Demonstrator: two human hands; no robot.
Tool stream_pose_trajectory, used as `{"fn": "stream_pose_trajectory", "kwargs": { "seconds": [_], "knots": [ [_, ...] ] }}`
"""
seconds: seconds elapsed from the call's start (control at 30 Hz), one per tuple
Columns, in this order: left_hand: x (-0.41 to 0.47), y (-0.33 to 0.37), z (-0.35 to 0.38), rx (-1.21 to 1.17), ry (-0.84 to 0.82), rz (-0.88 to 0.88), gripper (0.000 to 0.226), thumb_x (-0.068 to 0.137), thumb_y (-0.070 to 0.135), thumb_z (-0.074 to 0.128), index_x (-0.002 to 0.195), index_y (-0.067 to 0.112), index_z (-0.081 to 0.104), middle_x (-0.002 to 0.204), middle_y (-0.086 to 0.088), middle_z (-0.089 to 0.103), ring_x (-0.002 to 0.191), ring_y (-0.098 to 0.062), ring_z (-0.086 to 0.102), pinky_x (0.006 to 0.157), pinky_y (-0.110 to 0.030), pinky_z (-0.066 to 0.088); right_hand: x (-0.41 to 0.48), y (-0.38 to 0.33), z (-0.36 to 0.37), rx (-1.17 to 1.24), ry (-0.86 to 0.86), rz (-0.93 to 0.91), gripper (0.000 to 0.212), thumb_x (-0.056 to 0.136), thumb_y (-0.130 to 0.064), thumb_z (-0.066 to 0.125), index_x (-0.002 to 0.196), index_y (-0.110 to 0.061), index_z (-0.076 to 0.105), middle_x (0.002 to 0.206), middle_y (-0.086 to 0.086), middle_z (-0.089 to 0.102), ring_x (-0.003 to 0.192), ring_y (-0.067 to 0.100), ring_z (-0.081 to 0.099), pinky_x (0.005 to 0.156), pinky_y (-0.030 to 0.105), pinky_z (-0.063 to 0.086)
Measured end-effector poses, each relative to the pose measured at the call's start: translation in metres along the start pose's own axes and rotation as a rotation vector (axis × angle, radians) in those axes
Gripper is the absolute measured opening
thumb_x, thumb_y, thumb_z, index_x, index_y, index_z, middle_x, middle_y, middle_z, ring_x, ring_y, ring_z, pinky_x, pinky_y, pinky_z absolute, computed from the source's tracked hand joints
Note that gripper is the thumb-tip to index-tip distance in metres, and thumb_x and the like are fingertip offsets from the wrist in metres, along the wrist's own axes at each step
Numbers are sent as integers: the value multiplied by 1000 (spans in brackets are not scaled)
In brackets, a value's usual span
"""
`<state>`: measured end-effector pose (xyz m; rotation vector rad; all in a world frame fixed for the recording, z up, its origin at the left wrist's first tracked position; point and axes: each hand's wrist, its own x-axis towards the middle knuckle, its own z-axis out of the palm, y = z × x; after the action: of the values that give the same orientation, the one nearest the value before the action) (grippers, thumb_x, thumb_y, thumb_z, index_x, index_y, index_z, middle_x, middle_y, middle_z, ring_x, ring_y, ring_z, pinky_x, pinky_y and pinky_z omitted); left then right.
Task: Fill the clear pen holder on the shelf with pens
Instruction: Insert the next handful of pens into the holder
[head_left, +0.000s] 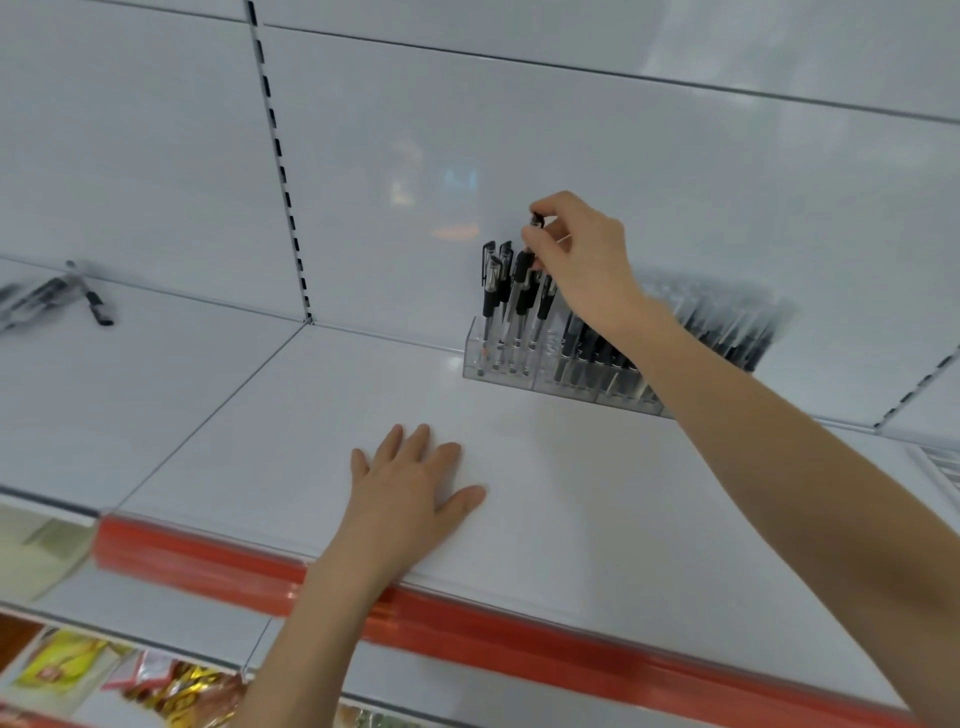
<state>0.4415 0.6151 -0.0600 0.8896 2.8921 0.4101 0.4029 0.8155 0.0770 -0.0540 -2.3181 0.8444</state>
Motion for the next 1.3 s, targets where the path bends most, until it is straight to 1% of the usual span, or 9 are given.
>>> {"fn": "stream_pose_trajectory", "kwargs": {
  "seconds": [0.3,0.5,0.67,0.83,0.93,1.0,1.07,1.13,1.3],
  "knots": [
    [-1,0,-1,-19,9,7,99,54,75,-2,136,34,34,154,0,20,144,-25,8,111,-50,12,6,-1,5,-87,-73,-2,20,92,-14,48,108,-5,56,92,14,63,82,30,62,79,39,52],
    [-1,1,-2,-16,2,2,99,53,75,-2,137,34,34,154,1,21,144,-24,9,111,-50,12,-3,7,17,-282,-103,-79,24,91,-11,49,113,-3,55,110,15,57,94,26,56,87,33,43],
    [-1,1,-2,-32,-28,-4,67,83,70,28,138,33,34,155,0,20,144,-23,7,112,-49,11,-6,16,21,-378,-106,-121,23,93,-10,44,110,-2,58,114,15,53,96,27,55,81,25,38],
    [0,0,-3,-72,-8,-9,62,86,64,38,138,32,36,155,0,21,144,-23,9,113,-49,11,-19,14,8,-331,-155,-117,35,95,-13,42,129,-6,48,123,15,53,110,25,51,90,22,33],
    [0,-1,-4,-113,51,-10,54,87,57,45,132,27,47,149,-1,34,141,-24,21,110,-49,18,-45,11,-15,-281,-173,-109,36,95,-18,45,130,-9,48,128,9,55,116,20,49,93,16,30],
    [0,0,-9,-128,117,20,49,88,52,47,122,19,58,137,-5,50,130,-27,41,104,-44,30,-64,12,-34,-300,-264,-63,30,94,-21,48,120,-9,57,116,8,62,106,22,56,85,16,35],
    [-4,3,-16,-154,167,45,52,84,50,43,115,13,64,125,-8,59,116,-30,54,98,-41,39,-82,14,-50,-333,-386,10,25,91,-23,52,111,-10,62,109,6,64,100,21,58,80,19,39],
    [-12,7,-24,-152,245,91,64,79,55,34,110,10,67,116,-11,65,104,-33,61,92,-43,43,-99,15,-64,-366,-460,80,29,90,-29,54,115,-15,59,118,1,60,104,17,55,82,19,38],
    [-49,-4,-35,-104,374,52,59,80,48,36,104,7,70,104,-14,70,92,-36,66,84,-47,48,-134,2,-65,-237,-355,154,40,89,-35,53,127,-23,51,134,-7,50,122,9,43,94,17,26]
  ]
}}
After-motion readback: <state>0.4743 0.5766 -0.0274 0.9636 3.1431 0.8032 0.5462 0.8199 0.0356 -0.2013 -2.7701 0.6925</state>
